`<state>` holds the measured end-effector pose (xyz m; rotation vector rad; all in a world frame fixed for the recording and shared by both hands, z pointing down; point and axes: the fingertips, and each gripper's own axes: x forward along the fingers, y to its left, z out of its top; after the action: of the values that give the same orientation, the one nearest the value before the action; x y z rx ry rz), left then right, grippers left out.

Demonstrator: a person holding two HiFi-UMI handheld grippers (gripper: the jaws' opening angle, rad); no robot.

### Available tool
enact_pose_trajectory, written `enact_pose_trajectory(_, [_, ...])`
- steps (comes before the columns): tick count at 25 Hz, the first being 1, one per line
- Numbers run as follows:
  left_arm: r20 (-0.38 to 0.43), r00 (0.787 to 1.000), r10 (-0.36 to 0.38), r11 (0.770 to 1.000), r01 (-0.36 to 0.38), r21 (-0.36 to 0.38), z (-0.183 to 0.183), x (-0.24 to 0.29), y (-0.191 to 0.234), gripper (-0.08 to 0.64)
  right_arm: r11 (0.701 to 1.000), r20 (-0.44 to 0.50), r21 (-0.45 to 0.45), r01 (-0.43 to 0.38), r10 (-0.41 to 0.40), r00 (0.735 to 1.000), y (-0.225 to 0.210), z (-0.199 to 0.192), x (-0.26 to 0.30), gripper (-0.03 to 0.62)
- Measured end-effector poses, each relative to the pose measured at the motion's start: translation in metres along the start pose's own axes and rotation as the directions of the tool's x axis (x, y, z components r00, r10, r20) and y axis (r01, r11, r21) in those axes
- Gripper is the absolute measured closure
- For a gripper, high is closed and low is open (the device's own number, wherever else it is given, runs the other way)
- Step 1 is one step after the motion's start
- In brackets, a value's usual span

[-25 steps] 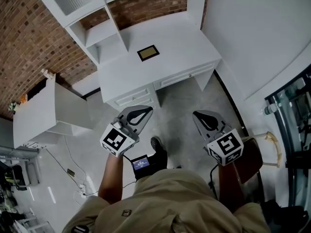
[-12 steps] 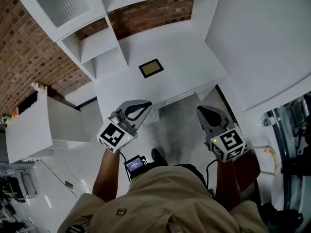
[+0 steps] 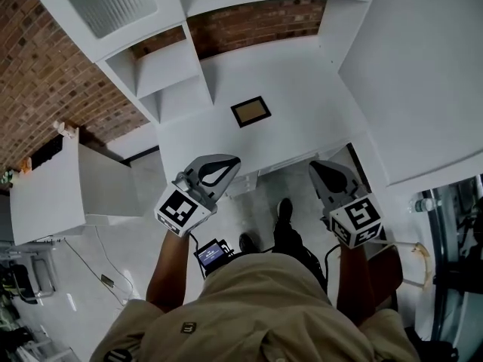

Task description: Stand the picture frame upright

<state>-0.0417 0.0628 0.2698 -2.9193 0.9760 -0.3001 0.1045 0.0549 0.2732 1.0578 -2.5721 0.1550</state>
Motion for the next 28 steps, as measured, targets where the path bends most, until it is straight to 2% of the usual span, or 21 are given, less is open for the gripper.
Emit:
enact_pose_trajectory(8, [-0.044,0.994,0.104,0.994,-0.104,-0.011,-0.007,0.021,0.057,0.552,0.996,0.005,-0.006,-0.093,0.093,0.996,-0.045,0.007,0.06,0.589])
enact_pose_trajectory(16, [-0.095,0.979,0.183,0.98,-0.189,-0.062,-0.022,0.091,0.128,0.553,0.978,-0.017,-0.027,-0.206,0.206,0.978,-0.119,0.018,0.139,0.589])
enact_pose_trajectory(22, [-0.143,0.952,0.27,0.954,-0.285,-0.096,-0.046,0.144,0.18,0.552,0.952,-0.066,-0.049,-0.301,0.298,0.952,-0.174,0.009,0.203,0.589])
enact_pose_trajectory(28, [-0.181,0.921,0.346,0.921,-0.37,-0.119,-0.073,0.173,0.217,0.552,0.926,-0.119,-0.072,-0.372,0.362,0.925,-0.205,-0.009,0.263,0.588])
